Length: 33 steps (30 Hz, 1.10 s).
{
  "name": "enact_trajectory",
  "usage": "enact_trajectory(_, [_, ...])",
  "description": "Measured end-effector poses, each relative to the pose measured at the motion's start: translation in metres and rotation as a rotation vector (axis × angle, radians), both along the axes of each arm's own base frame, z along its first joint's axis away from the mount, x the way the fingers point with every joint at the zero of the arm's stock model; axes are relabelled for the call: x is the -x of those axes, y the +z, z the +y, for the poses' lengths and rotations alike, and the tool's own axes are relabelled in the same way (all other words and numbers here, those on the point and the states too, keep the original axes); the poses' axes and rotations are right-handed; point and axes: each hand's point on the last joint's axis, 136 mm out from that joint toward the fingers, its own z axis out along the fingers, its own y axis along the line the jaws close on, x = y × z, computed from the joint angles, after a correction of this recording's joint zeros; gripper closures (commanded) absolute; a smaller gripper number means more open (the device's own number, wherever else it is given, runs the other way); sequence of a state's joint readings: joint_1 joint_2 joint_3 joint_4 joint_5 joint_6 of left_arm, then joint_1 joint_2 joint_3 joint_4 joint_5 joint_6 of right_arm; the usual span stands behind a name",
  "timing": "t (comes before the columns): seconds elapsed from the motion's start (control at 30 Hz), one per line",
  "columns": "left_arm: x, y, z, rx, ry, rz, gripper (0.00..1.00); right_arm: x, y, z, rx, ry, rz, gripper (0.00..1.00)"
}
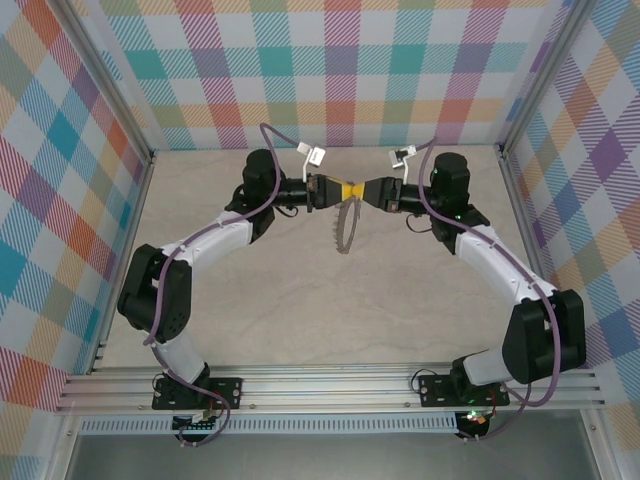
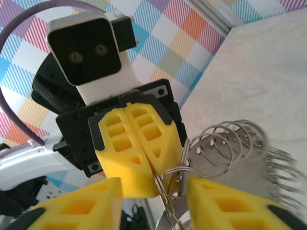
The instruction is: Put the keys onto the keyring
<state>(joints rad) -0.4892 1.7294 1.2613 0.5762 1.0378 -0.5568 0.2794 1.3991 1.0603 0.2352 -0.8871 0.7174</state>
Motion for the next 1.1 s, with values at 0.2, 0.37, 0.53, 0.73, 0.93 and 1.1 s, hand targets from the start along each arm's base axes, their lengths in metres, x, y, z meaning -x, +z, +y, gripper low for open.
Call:
enact_trajectory(0.2, [0.004,0.001,-0.004,0.004,-0.009,0.002,1.0,-0.003,0.013,-0.031,0.008,-0.163,-0.041,0.47])
enact_trajectory(0.37, [0.002,0.005,-0.004,0.015,0.0,0.003,1.0,-0.003,0.008,-0.053,0.042,-0.304,-0.034,0.32])
enact_trajectory(0.53, [0.0,0.01,-0.004,0.037,0.014,0.006,1.0,-0.005,-0.021,-0.065,0.104,-0.395,0.012,0.22])
enact_trajectory(0.73, [-0.004,0.009,-0.005,0.049,0.02,0.027,1.0,0.003,-0.048,-0.065,0.175,-0.431,0.039,0.23])
enact_trajectory(0.93, [-0.005,0.008,-0.006,0.05,0.02,0.042,1.0,0.015,-0.049,-0.052,0.21,-0.414,-0.004,0.25])
enact_trajectory(1.1, [-0.005,0.01,-0.006,0.058,0.019,0.044,1.0,0.021,-0.052,-0.038,0.238,-0.388,-0.031,0.26])
